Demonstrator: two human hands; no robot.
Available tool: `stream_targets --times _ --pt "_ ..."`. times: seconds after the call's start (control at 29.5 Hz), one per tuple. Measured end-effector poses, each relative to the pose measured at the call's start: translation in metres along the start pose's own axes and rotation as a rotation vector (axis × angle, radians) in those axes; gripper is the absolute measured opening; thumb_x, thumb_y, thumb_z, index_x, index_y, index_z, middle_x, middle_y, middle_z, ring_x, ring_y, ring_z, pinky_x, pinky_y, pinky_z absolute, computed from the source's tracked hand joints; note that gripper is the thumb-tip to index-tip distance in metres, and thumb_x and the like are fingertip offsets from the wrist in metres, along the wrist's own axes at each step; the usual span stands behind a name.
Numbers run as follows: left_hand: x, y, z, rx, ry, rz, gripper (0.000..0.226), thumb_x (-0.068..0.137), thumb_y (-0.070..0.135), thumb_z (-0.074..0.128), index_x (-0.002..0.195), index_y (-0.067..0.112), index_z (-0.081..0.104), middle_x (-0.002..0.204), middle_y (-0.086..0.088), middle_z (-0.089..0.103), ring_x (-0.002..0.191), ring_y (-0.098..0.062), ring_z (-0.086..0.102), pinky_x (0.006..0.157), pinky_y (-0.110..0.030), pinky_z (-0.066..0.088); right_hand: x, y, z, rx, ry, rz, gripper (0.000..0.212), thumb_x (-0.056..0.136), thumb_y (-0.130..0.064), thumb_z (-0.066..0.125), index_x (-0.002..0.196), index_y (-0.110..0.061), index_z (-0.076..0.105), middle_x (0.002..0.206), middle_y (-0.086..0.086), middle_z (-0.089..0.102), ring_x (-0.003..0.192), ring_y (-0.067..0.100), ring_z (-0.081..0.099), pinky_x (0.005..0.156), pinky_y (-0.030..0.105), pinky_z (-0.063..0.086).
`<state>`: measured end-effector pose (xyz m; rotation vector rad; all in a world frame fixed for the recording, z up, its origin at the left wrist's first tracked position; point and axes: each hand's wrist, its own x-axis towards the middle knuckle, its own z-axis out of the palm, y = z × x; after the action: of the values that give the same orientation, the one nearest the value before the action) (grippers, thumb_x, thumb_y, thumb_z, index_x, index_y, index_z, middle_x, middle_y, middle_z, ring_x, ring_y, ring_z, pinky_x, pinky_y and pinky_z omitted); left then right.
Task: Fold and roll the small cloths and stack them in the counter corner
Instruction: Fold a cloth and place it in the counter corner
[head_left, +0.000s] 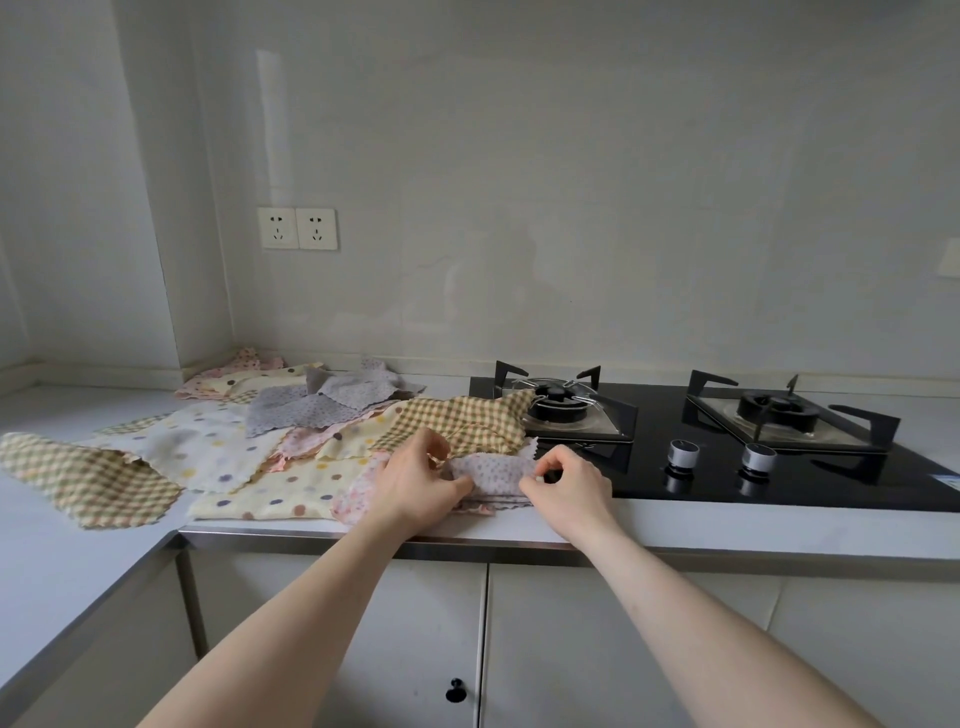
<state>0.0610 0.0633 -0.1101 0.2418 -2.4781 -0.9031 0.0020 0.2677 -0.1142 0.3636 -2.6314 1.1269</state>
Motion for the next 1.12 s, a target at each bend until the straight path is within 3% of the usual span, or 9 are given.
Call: stream_targets --times 0.1,0.2,0.3,0.41,0.58,0.78,0.91,1.02,1.12 --pt "0.002 -0.002 0.001 0.041 -0.055 0.008 0.039 0.068 0.05 0.061 0.105 0.037 0.063 0.105 0.016 0.06 0.1 -0.013 0.061 0.094 -0.043 0.05 0.001 0.001 -0.001 0.003 -0.023 0.001 0.028 0.078 -0.039 0.07 0.101 -0.034 0.054 0.096 -0.02 0.061 0.098 0.013 0.055 0.093 0.035 0.035" --pt "0.0 0.0 0.0 -0.013 -0.062 0.016 0.016 0.075 0.037 0.066 0.091 0.036 0.065 0.095 0.014 0.067 0.093 -0.014 0.063 0.083 -0.033 0.052 0.0 0.001 -0.002 0.065 -0.051 -0.014 0.036 0.08 -0.03 0.071 0.111 -0.04 0.054 0.09 -0.023 0.065 0.094 0.009 0.055 0.097 0.036 0.037" --pt "0.001 -0.002 -0.001 -0.151 -0.025 0.009 0.014 0.08 0.022 0.071 0.082 0.035 0.067 0.085 0.016 0.07 0.085 -0.008 0.065 0.066 -0.02 0.046 0.001 0.004 -0.002 0.136 -0.065 -0.015 0.03 0.076 -0.03 0.071 0.101 -0.044 0.064 0.088 -0.021 0.071 0.094 0.007 0.063 0.099 0.038 0.048" --pt "0.002 -0.003 -0.003 -0.25 -0.003 0.02 0.014 0.083 0.023 0.073 0.09 0.035 0.075 0.089 0.018 0.074 0.09 -0.001 0.067 0.069 -0.014 0.047 0.003 0.007 -0.002 0.223 -0.065 -0.03 0.021 0.075 -0.032 0.074 0.09 -0.044 0.065 0.089 -0.018 0.072 0.09 0.005 0.067 0.09 0.04 0.056" --pt "0.0 -0.001 -0.005 -0.363 0.019 0.02 0.017 0.088 0.02 0.075 0.104 0.026 0.077 0.103 0.015 0.073 0.089 0.003 0.066 0.063 -0.005 0.047 0.004 0.008 -0.002 0.335 -0.079 -0.059 0.016 0.083 -0.024 0.074 0.093 -0.033 0.065 0.093 -0.013 0.073 0.087 0.002 0.068 0.088 0.041 0.058" --pt "0.001 -0.003 -0.01 -0.435 -0.012 0.093 0.011 0.089 0.015 0.076 0.096 0.024 0.077 0.102 0.011 0.074 0.095 -0.004 0.068 0.075 -0.01 0.048 0.002 0.008 -0.004 0.369 -0.135 -0.083 0.013 0.09 -0.023 0.069 0.099 -0.029 0.061 0.094 -0.009 0.075 0.086 0.008 0.07 0.087 0.048 0.057" --pt "-0.005 0.001 -0.014 -0.431 -0.122 0.11 0.018 0.098 0.021 0.067 0.081 0.023 0.062 0.073 0.013 0.06 0.071 -0.003 0.057 0.066 -0.024 0.047 -0.002 0.011 -0.004 0.316 -0.19 -0.115 0.021 0.091 -0.031 0.068 0.106 -0.039 0.056 0.097 -0.011 0.074 0.09 0.007 0.069 0.085 0.044 0.058" --pt "-0.005 0.003 -0.01 -0.405 -0.176 0.11 0.024 0.101 0.029 0.062 0.079 0.032 0.053 0.066 0.013 0.044 0.064 -0.002 0.045 0.061 -0.023 0.039 0.001 0.019 -0.002 0.317 -0.237 -0.141 0.024 0.089 -0.038 0.065 0.112 -0.041 0.057 0.098 -0.011 0.073 0.096 0.009 0.068 0.084 0.043 0.058" --pt "-0.004 0.006 -0.007 -0.412 -0.171 0.067 0.026 0.101 0.026 0.062 0.078 0.035 0.052 0.064 0.01 0.036 0.061 -0.003 0.039 0.056 -0.024 0.034 0.0 0.02 -0.002 0.42 -0.272 -0.11 0.022 0.094 -0.028 0.067 0.114 -0.035 0.059 0.1 -0.011 0.074 0.096 0.01 0.07 0.083 0.042 0.059"
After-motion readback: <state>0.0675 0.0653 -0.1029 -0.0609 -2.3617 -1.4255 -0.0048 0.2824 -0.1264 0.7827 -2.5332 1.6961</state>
